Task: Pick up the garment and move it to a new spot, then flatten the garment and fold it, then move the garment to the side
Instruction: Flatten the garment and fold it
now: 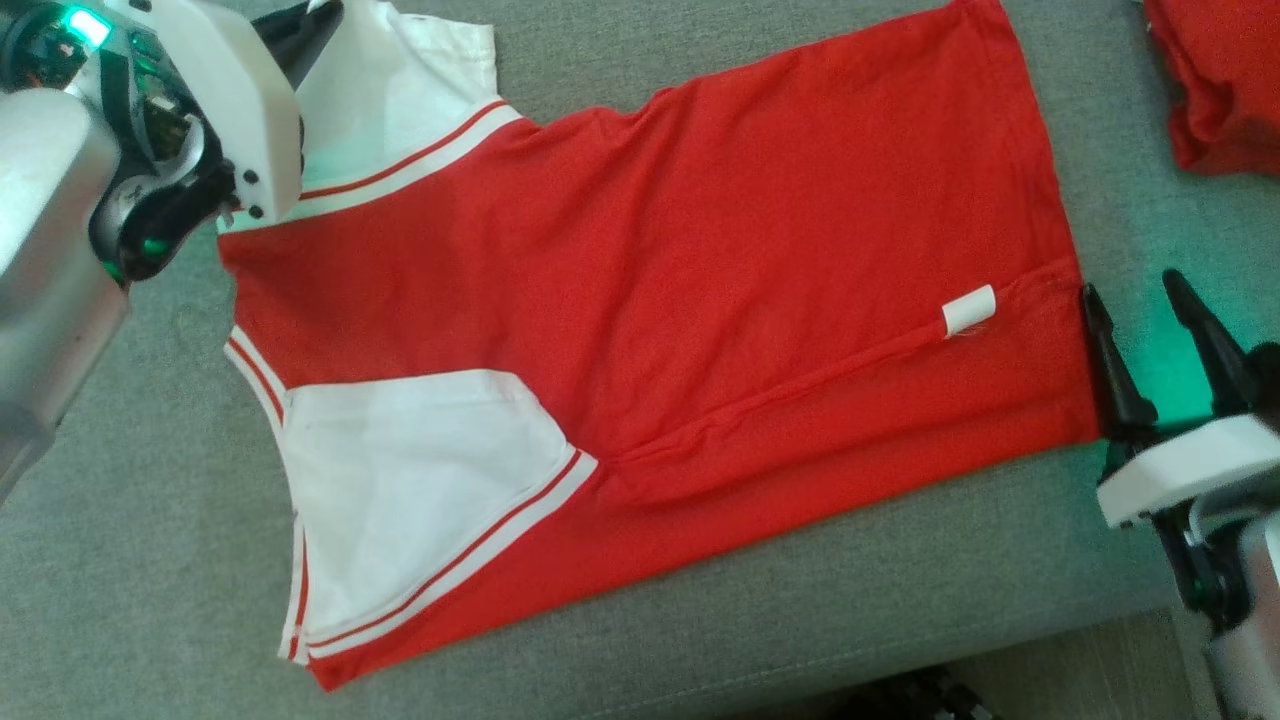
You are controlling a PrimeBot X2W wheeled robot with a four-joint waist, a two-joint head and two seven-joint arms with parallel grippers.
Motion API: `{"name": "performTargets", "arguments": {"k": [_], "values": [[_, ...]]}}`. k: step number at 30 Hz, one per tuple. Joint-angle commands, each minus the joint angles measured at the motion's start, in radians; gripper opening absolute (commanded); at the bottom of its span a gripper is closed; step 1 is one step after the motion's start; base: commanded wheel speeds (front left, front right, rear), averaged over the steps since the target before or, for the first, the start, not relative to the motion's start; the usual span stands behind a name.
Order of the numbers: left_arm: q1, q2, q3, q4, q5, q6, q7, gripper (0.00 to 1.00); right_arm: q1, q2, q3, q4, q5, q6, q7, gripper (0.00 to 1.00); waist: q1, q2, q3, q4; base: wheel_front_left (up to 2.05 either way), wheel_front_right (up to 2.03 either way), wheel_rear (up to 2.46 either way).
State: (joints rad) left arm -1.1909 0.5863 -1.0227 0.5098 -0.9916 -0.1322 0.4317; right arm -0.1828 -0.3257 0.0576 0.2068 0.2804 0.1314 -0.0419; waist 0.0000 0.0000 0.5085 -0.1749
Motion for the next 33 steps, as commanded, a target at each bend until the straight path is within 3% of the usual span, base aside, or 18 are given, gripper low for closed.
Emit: {"name": "performTargets", "arguments": {"k": [1, 7, 14, 20, 26, 28, 30, 31, 32, 33], "values": [[-0.069, 0.047, 0.026, -0.022, 0.001, 0.002, -0.015, 0.00, -0.031, -0.016, 0.021, -0.036, 0.008, -0.001, -0.016, 1.00, 0.0000, 0.0000, -0.003, 0.001, 0.00, 0.00, 0.00], [-0.100, 0.063, -0.029, -0.031, 0.000, 0.002, -0.048, 0.00, -0.205, -0.038, 0.109, -0.004, 0.061, -0.001, 0.042, 1.00, 0.0000, 0.0000, -0.010, 0.011, 0.00, 0.00, 0.00], [-0.147, 0.054, -0.085, -0.032, -0.005, 0.002, -0.087, 0.00, -0.481, -0.081, 0.239, 0.215, 0.132, -0.001, 0.143, 1.00, 0.0000, 0.0000, 0.006, 0.047, 0.00, 0.00, 0.00], [-0.175, 0.047, -0.121, -0.031, -0.019, 0.002, -0.115, 0.00, -0.604, -0.075, 0.319, 0.353, 0.185, -0.001, 0.153, 0.98, 0.0000, 0.0000, 0.018, 0.065, 0.00, 0.00, 0.00], [-0.199, 0.043, -0.161, -0.019, -0.044, 0.002, -0.143, 0.00, -0.689, -0.074, 0.395, 0.462, 0.234, -0.001, 0.134, 0.73, 0.0000, 0.0000, 0.028, 0.073, 0.00, 0.00, 0.00], [-0.205, 0.042, -0.174, -0.013, -0.053, 0.002, -0.151, 0.00, -0.708, -0.076, 0.418, 0.489, 0.245, -0.001, 0.124, 0.47, 0.0000, 0.0000, 0.030, 0.074, 0.00, 0.00, 0.00], [-0.211, 0.043, -0.185, -0.008, -0.061, 0.002, -0.158, 0.00, -0.726, -0.077, 0.438, 0.512, 0.256, -0.001, 0.112, 0.31, 0.0000, 0.0000, 0.032, 0.076, 0.00, 0.00, 0.00], [-0.214, 0.043, -0.190, -0.005, -0.065, 0.002, -0.162, 0.00, -0.734, -0.079, 0.446, 0.522, 0.260, -0.001, 0.104, 0.14, 0.0000, 0.0000, 0.033, 0.076, 0.00, 0.00, 0.00], [-0.217, 0.043, -0.195, -0.003, -0.068, 0.002, -0.165, 0.00, -0.743, -0.080, 0.453, 0.533, 0.264, -0.001, 0.096, 0.05, 0.0000, 0.0000, 0.034, 0.077, 0.00, 0.00, 0.00], [-0.220, 0.043, -0.200, 0.000, -0.072, 0.002, -0.168, 0.00, -0.753, -0.083, 0.457, 0.544, 0.263, -0.001, 0.084, 0.04, 0.0000, 0.0000, 0.035, 0.078, 0.00, 0.00, 0.00]]}}
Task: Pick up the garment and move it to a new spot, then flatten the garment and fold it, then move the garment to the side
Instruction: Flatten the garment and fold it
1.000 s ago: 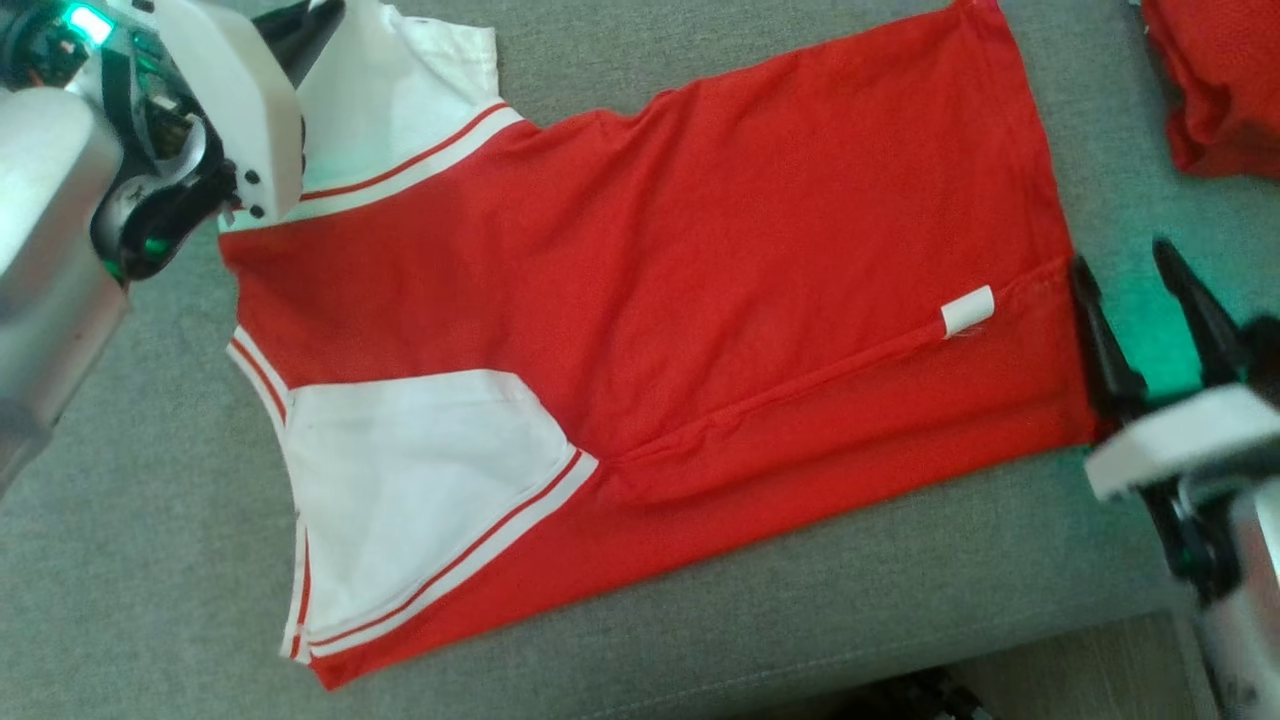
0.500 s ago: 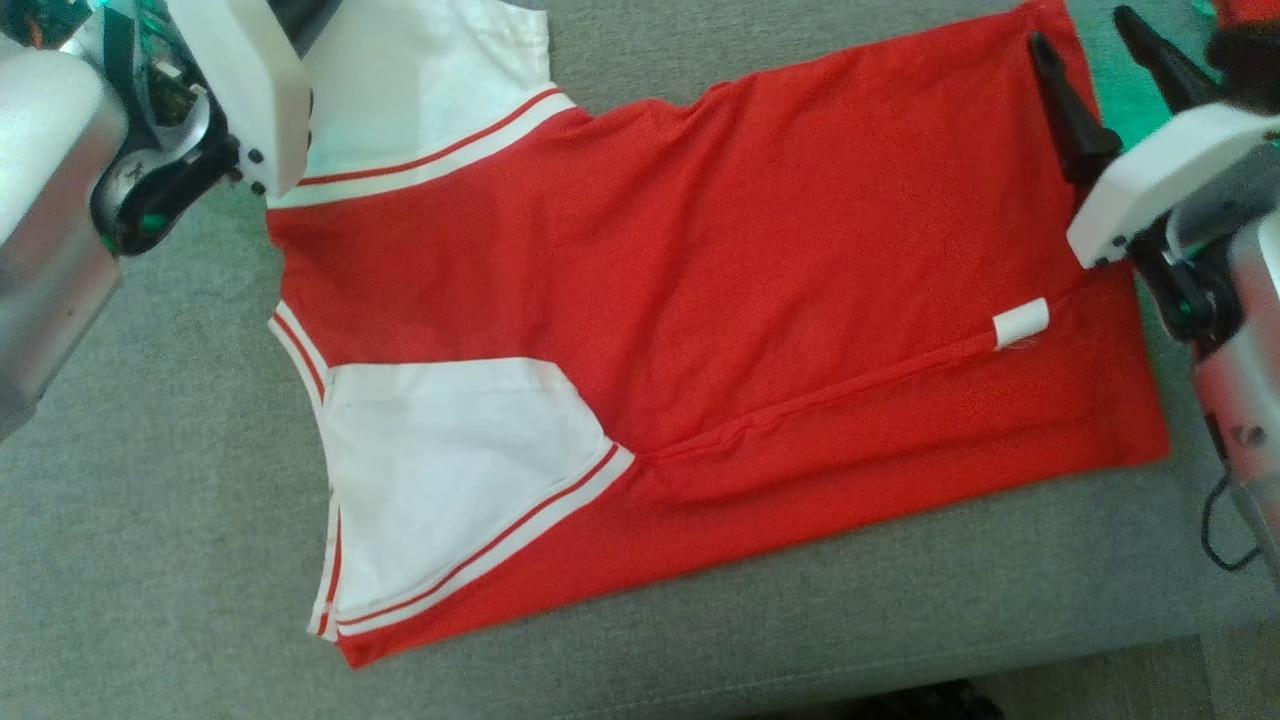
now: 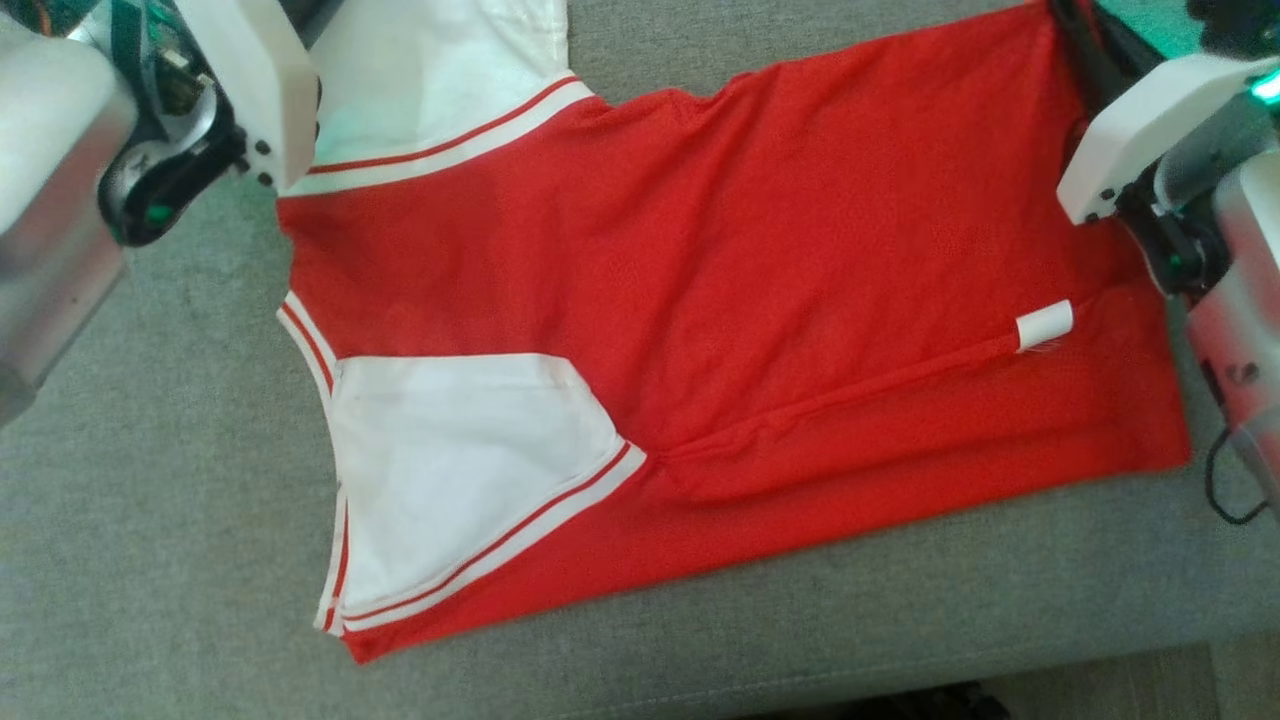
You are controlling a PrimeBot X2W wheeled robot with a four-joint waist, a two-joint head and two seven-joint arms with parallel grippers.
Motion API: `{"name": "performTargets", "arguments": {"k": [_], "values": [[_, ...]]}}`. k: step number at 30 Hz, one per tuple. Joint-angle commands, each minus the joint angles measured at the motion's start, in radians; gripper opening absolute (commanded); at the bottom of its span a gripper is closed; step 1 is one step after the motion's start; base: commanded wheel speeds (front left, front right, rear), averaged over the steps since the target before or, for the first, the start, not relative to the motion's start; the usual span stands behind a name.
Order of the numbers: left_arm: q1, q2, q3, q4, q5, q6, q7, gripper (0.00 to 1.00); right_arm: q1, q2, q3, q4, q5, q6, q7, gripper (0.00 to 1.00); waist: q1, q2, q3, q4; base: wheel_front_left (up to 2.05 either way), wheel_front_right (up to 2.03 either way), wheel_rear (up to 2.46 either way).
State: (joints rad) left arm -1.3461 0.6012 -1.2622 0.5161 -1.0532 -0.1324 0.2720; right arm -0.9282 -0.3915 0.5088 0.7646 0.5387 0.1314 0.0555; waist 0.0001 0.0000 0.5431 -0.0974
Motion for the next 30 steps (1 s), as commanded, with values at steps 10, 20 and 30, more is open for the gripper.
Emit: {"name": "performTargets", "arguments": {"k": [10, 20, 30], "values": [[-0.116, 0.034, 0.008, 0.002, 0.026, 0.002, -0.135, 0.00, -0.083, -0.016, 0.040, 0.063, 0.042, -0.001, -0.128, 0.00, -0.0001, 0.0000, -0.003, 0.005, 0.00, 0.00, 0.00], [-0.189, 0.062, -0.002, -0.042, 0.051, 0.002, -0.316, 0.00, -0.088, -0.073, -0.004, 0.089, 0.117, -0.001, -0.249, 0.00, -0.0001, 0.0000, -0.052, 0.032, 0.00, 0.00, 0.00], [0.023, 0.160, -0.017, -0.224, 0.093, 0.002, -0.270, 0.00, 0.106, -0.154, -0.018, 0.019, 0.152, -0.001, -0.271, 0.00, -0.0001, 0.0000, -0.109, 0.081, 0.00, 0.00, 0.00]]}}
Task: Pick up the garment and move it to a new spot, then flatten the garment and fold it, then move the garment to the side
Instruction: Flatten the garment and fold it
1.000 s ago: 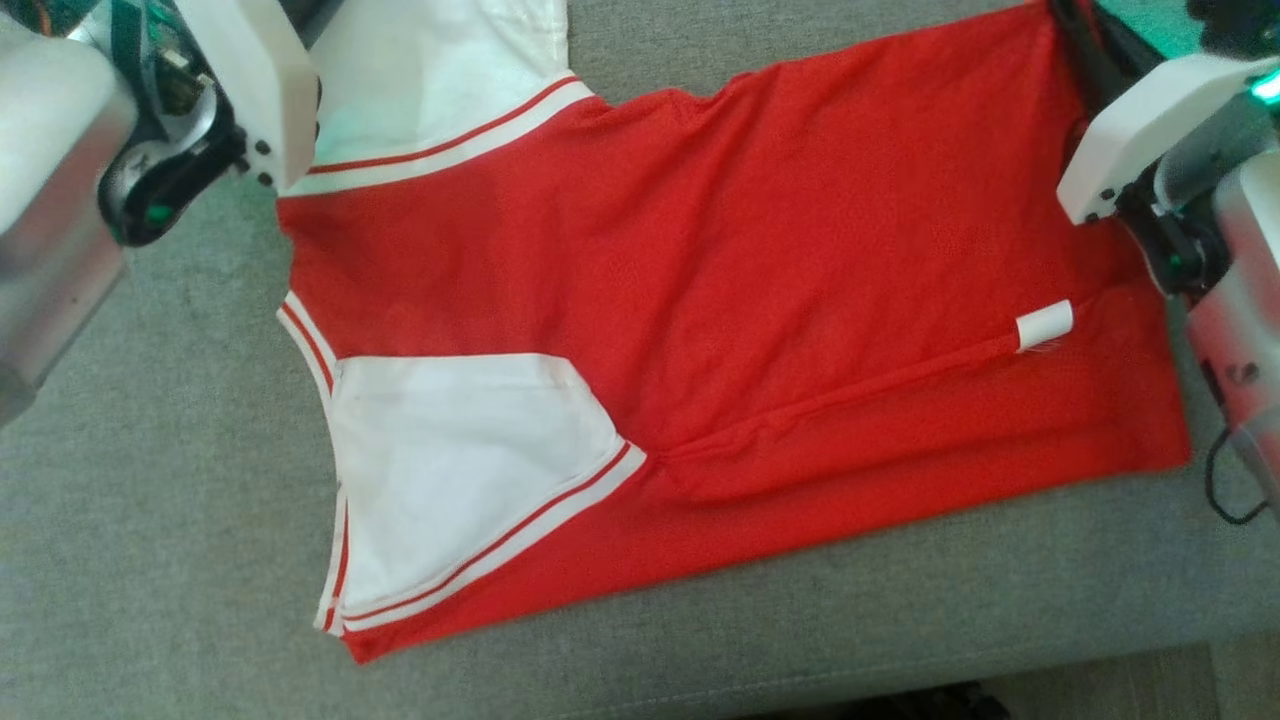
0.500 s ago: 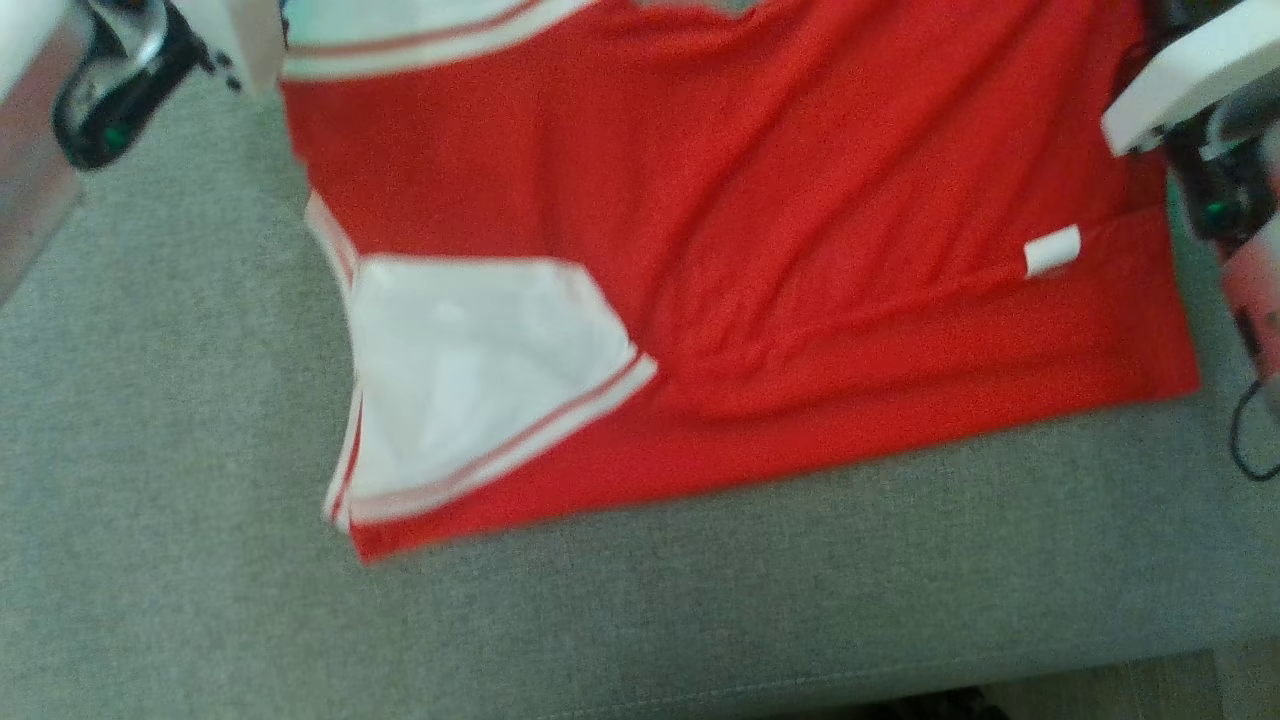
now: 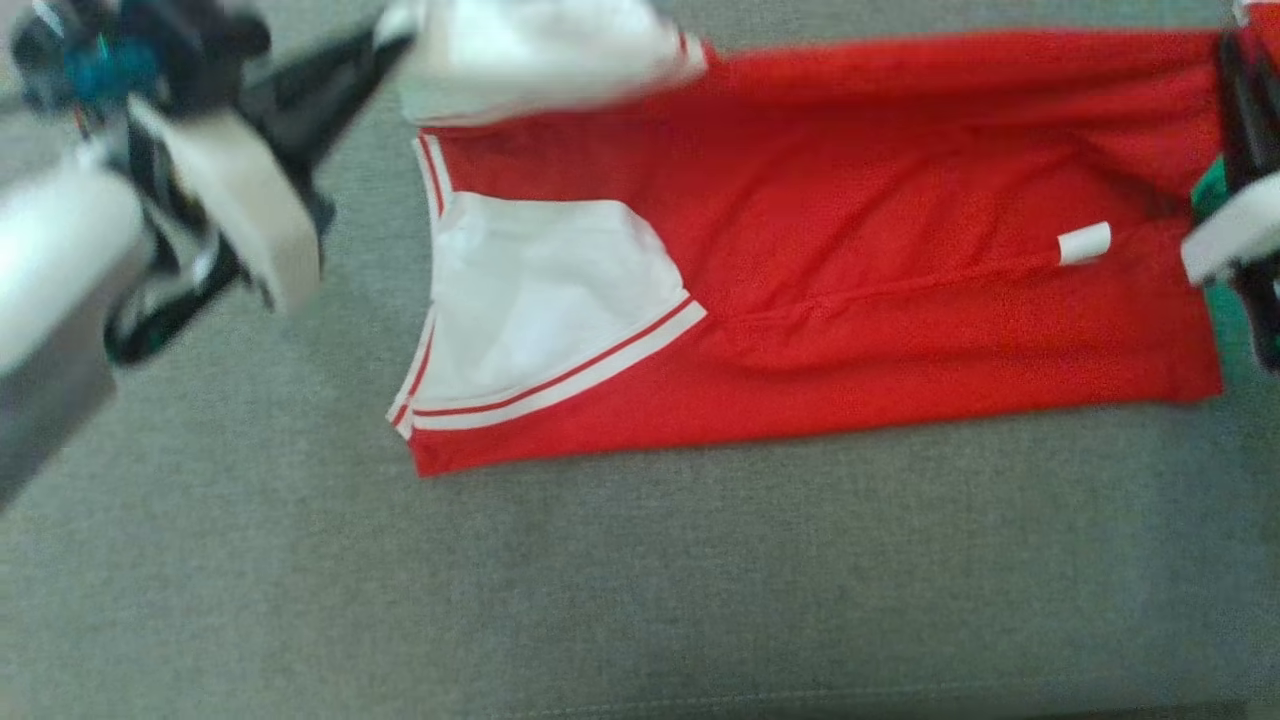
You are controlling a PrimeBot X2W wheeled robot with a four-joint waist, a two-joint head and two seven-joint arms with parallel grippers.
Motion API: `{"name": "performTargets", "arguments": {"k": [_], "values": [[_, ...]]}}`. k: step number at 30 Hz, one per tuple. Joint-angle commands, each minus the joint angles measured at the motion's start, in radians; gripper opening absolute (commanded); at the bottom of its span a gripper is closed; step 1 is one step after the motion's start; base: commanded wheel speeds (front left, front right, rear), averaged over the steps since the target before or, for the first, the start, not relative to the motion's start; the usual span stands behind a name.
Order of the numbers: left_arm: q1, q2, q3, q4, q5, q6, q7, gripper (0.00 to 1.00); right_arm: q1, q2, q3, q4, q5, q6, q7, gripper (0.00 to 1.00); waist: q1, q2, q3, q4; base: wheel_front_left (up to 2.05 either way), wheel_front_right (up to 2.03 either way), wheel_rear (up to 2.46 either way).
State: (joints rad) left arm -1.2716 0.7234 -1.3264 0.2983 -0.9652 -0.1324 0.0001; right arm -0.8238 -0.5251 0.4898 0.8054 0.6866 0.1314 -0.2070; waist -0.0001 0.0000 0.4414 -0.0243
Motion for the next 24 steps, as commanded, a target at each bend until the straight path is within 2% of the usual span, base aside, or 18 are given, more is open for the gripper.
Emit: {"name": "performTargets", "arguments": {"k": [1, 6, 13, 18, 23, 24], "values": [[-0.024, 0.049, 0.047, -0.022, 0.008, 0.002, 0.005, 0.00, 0.025, -0.029, -0.003, -0.032, 0.006, -0.001, -0.009, 0.00, 0.0001, 0.0000, -0.013, 0.013, 0.00, 0.00, 0.00], [0.092, 0.099, 0.047, -0.092, 0.014, 0.024, -0.003, 0.00, 0.135, -0.056, -0.041, -0.078, 0.009, -0.001, -0.004, 0.00, 0.0001, 0.0000, -0.037, 0.031, 0.00, 0.00, 0.00], [0.220, 0.149, 0.046, -0.225, 0.022, 0.093, 0.003, 0.00, 0.263, -0.060, -0.104, -0.137, -0.008, -0.001, 0.013, 0.00, 0.0001, 0.0000, -0.057, 0.046, 0.00, 0.00, 0.00], [0.294, 0.166, 0.046, -0.291, 0.019, 0.147, 0.001, 0.00, 0.345, -0.055, -0.163, -0.201, -0.034, -0.001, 0.025, 0.00, 0.0001, 0.0000, -0.053, 0.044, 0.00, 0.00, 0.00], [0.371, 0.163, 0.046, -0.326, 0.013, 0.193, -0.025, 0.00, 0.440, -0.016, -0.240, -0.276, -0.097, -0.001, 0.066, 0.00, 0.0001, 0.0000, -0.052, 0.044, 0.00, 0.00, 0.00], [0.382, 0.155, 0.046, -0.324, 0.013, 0.199, -0.035, 0.00, 0.451, -0.008, -0.255, -0.287, -0.108, -0.001, 0.074, 0.07, 0.0001, 0.0000, -0.053, 0.045, 0.00, 0.00, 0.00]]}}
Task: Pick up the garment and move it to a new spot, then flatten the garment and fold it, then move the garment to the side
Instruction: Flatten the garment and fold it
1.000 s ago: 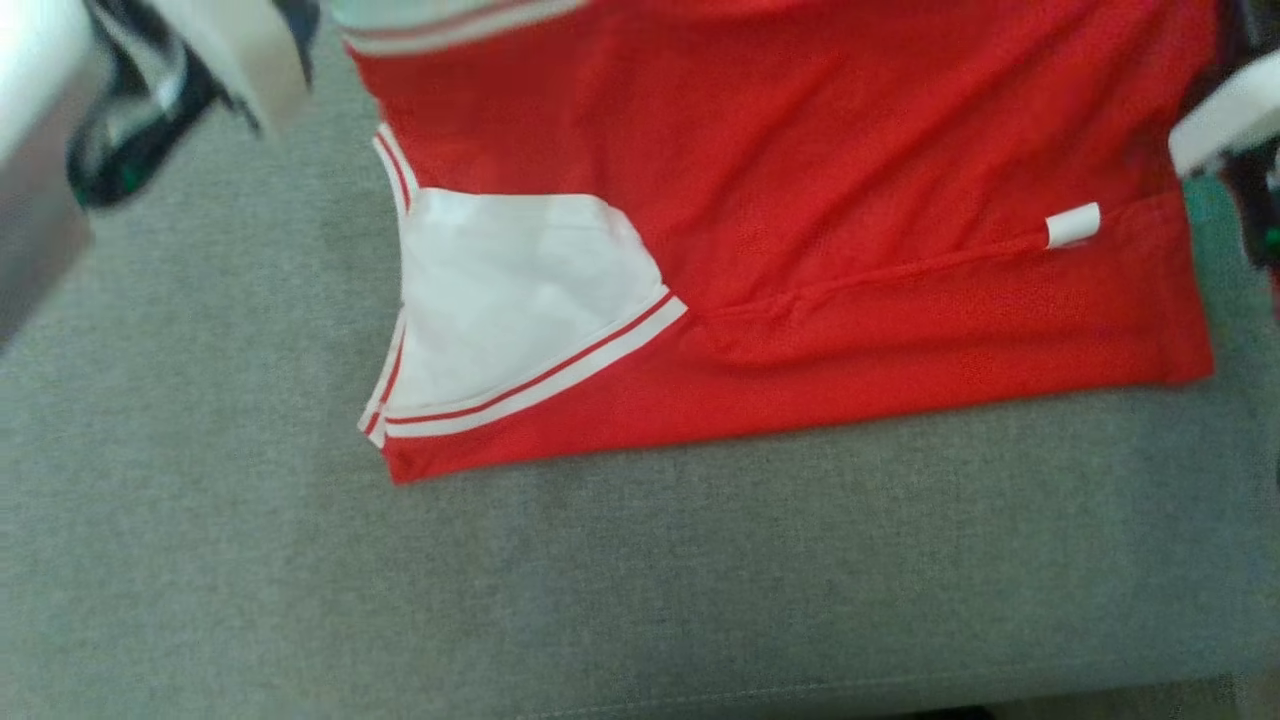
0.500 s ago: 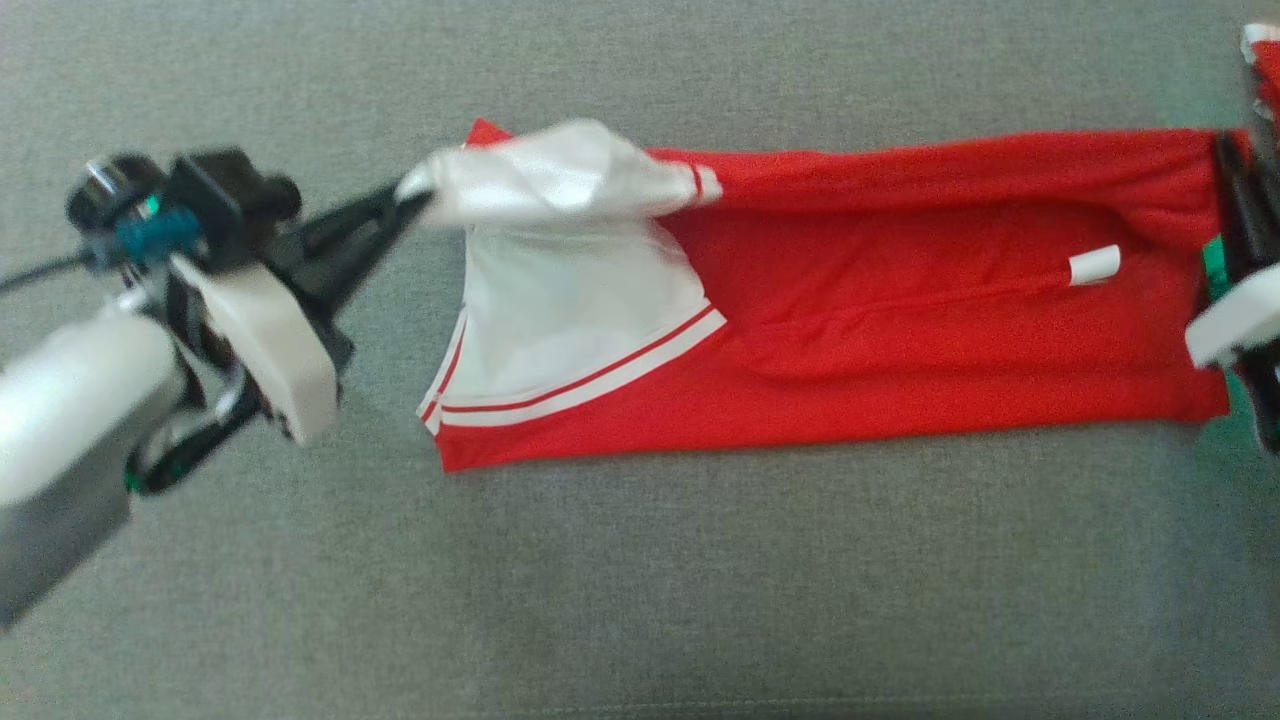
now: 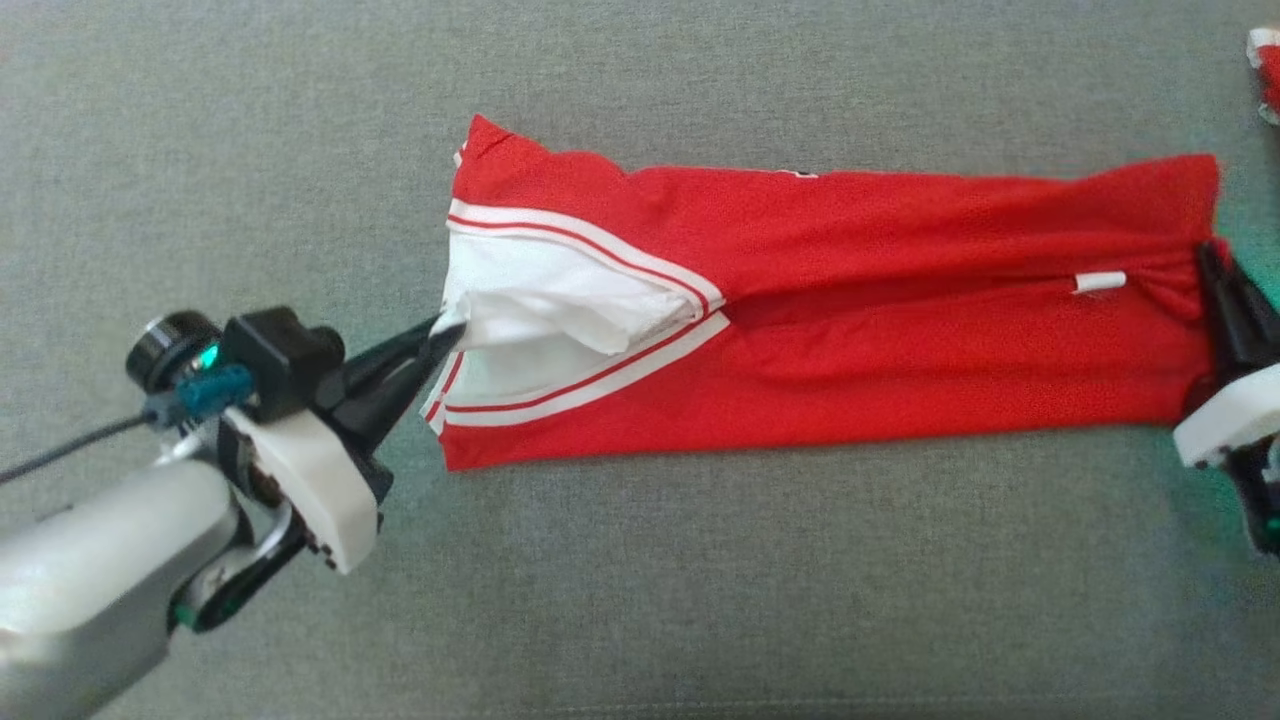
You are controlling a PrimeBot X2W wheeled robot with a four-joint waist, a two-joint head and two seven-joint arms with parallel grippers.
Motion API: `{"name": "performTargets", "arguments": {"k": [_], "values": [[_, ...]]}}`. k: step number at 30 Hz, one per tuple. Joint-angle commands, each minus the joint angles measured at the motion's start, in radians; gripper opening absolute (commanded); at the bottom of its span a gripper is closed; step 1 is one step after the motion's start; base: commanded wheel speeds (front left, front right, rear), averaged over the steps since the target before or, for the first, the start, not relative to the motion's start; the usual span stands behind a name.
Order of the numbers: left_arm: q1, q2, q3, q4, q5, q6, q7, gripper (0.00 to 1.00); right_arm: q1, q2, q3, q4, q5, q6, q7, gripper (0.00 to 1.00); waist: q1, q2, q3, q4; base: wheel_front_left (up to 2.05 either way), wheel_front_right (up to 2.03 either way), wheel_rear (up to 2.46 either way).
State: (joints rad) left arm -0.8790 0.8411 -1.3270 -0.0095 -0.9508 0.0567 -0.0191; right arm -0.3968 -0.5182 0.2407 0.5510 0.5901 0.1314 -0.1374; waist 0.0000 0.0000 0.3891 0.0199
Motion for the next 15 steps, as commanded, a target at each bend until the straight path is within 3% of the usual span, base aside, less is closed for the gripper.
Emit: {"name": "performTargets", "arguments": {"k": [1, 2, 3, 4, 10, 15], "values": [[0.001, 0.028, 0.047, -0.012, -0.004, 0.016, -0.028, 0.00, 0.034, -0.004, -0.021, -0.041, -0.019, -0.001, 0.013, 0.31, 0.0000, 0.0000, -0.003, 0.002, 0.00, 0.00, 0.00], [0.012, 0.015, 0.050, -0.002, -0.008, 0.028, -0.044, 0.06, 0.043, 0.007, -0.042, -0.047, -0.029, -0.001, 0.017, 1.00, 0.0000, 0.0000, -0.008, 0.004, 0.00, 0.00, 0.00], [0.024, 0.001, 0.054, 0.009, -0.007, 0.043, -0.065, 0.78, 0.051, 0.021, -0.066, -0.053, -0.039, -0.001, 0.015, 1.00, 0.0000, 0.0000, -0.013, 0.006, 0.00, 0.00, 0.00], [0.039, -0.017, 0.061, 0.022, -0.008, 0.063, -0.096, 1.00, 0.062, 0.038, -0.088, -0.058, -0.047, -0.001, 0.013, 1.00, 0.0000, 0.0000, -0.021, 0.007, 0.00, 0.00, 0.00], [0.182, -0.166, 0.151, 0.116, 0.010, 0.233, -0.238, 1.00, 0.165, 0.152, -0.231, -0.111, -0.132, -0.001, -0.051, 1.00, 0.0000, 0.0000, -0.088, 0.019, 0.00, 0.00, 0.00], [0.369, -0.309, 0.355, 0.093, 0.166, 0.347, -0.242, 1.00, 0.245, 0.263, -0.335, -0.172, -0.186, -0.001, -0.079, 1.00, 0.0000, 0.0000, -0.149, 0.036, 0.00, 0.00, 0.00]]}}
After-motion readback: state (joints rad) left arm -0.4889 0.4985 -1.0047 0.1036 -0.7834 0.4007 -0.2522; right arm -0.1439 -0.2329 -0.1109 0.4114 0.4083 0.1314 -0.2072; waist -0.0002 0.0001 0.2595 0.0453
